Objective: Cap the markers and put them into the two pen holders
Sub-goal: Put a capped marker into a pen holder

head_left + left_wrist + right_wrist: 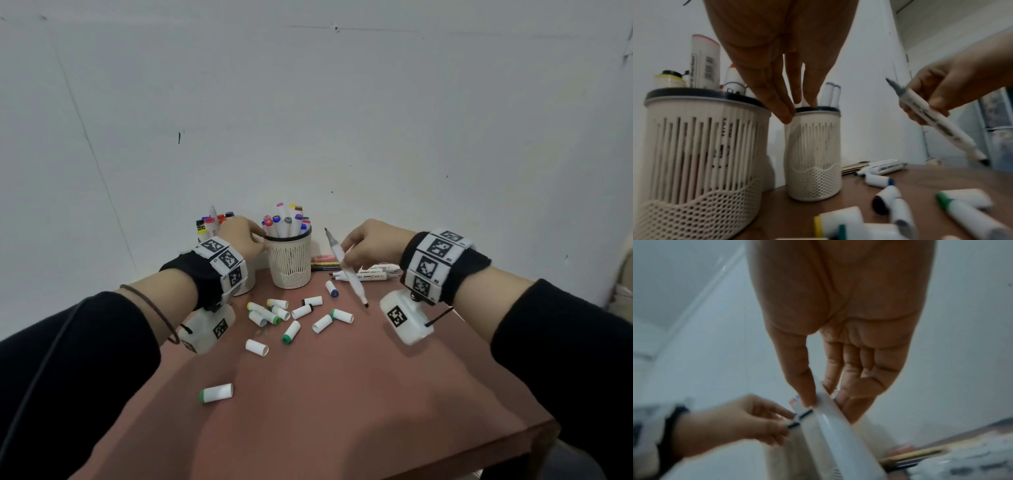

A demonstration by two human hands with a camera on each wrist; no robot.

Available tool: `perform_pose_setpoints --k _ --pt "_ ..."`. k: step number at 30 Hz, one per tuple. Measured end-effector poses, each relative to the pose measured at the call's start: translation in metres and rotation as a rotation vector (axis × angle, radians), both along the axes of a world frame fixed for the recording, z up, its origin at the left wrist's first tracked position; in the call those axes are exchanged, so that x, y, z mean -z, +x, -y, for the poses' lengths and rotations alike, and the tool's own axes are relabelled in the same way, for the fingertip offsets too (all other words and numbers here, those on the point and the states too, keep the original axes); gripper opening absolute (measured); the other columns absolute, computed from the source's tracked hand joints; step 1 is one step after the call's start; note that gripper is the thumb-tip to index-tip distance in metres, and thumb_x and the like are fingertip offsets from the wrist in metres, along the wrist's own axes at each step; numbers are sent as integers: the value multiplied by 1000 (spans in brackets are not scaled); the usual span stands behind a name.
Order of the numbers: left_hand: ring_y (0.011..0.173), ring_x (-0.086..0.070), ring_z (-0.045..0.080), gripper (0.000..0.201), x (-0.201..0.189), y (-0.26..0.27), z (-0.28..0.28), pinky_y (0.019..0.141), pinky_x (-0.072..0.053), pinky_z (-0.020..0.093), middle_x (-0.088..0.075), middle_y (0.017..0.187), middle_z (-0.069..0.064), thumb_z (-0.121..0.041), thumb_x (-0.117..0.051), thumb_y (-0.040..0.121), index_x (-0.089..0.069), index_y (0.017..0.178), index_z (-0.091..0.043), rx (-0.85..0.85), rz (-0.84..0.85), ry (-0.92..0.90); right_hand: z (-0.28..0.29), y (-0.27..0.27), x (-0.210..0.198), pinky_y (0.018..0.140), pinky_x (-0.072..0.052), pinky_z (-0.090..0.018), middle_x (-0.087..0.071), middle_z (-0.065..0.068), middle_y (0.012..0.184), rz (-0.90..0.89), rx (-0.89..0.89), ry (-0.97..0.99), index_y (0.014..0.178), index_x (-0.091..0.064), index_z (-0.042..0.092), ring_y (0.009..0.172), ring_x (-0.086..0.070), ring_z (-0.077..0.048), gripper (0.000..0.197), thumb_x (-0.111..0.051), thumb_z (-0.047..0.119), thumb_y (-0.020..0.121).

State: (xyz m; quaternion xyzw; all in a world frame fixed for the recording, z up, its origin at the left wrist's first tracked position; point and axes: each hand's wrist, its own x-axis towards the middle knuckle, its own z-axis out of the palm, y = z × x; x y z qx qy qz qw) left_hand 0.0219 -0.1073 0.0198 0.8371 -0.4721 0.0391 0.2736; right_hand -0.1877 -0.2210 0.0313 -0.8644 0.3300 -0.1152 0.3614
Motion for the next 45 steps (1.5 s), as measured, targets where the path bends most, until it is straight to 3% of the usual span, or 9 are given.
perform_pose_setpoints --k 6,13,18,22,25,28,32,38,45 --pt "76 -65 6 9 7 -19 -51 77 -53 26 -73 85 -3 -22 -75 79 -70 86 -23 241 -189 228 -38 -26 -3 50 -44 -18 -66 -11 72 468 -24 513 88 -63 -1 49 -54 -10 10 -57 -8 84" --pt "82 -62 3 21 21 -44 -122 76 -48 18 -66 83 -16 -33 -76 76 -69 95 -27 333 2 636 -73 -55 20 54 -51 -22 -66 -12 79 741 17 960 83 -60 6 76 -58 -22 10 -54 0 88" --pt "80 -59 5 31 37 -49 -151 69 -44 13 -66 92 -9 -28 -77 75 -69 104 -23 285 32 695 -94 -60 52 77 -47 -27 -59 -22 118 888 106 1109 89 -58 6 116 -56 -34 2 -56 4 90" --pt "82 -61 6 27 45 -52 -159 75 -48 17 -71 98 -6 -22 -76 75 -71 101 -22 275 30 631 -115 -64 69 54 -51 -19 -71 -12 85 961 217 1218 88 -58 5 77 -61 -19 5 -54 5 91" --pt "81 -60 6 24 48 -55 -161 69 -46 13 -71 96 -4 -17 -74 75 -72 99 -22 270 28 612 -125 -65 84 51 -53 -20 -64 -15 101 1043 275 1335 87 -58 5 81 -58 -20 2 -57 4 88" --pt "68 -56 -2 23 50 -58 -158 56 -38 4 -66 83 -7 -12 -71 77 -73 99 -18 254 33 611 -129 -64 99 52 -53 -21 -63 -18 108 1096 287 1390 87 -57 5 80 -58 -21 2 -58 3 88" --pt "46 -51 -9 20 51 -59 -147 52 -42 8 -62 74 -9 -8 -68 78 -73 95 -17 224 16 562 -132 -61 106 55 -52 -19 -69 -10 76 1135 292 1336 84 -57 6 75 -57 -16 7 -55 4 90" --pt "56 -49 -1 23 55 -61 -124 58 -43 14 -62 86 -2 -6 -69 78 -70 100 -14 185 16 516 -120 -54 113 60 -53 -19 -58 -16 104 1196 279 1298 85 -57 6 81 -56 -17 5 -57 3 88" --pt "97 -61 23 46 51 -57 -92 83 -48 26 -62 118 6 -10 -69 81 -58 126 -16 128 50 541 -123 -60 104 71 -46 -24 -66 -6 58 1280 337 1273 81 -56 6 71 -54 -15 11 -54 0 91"
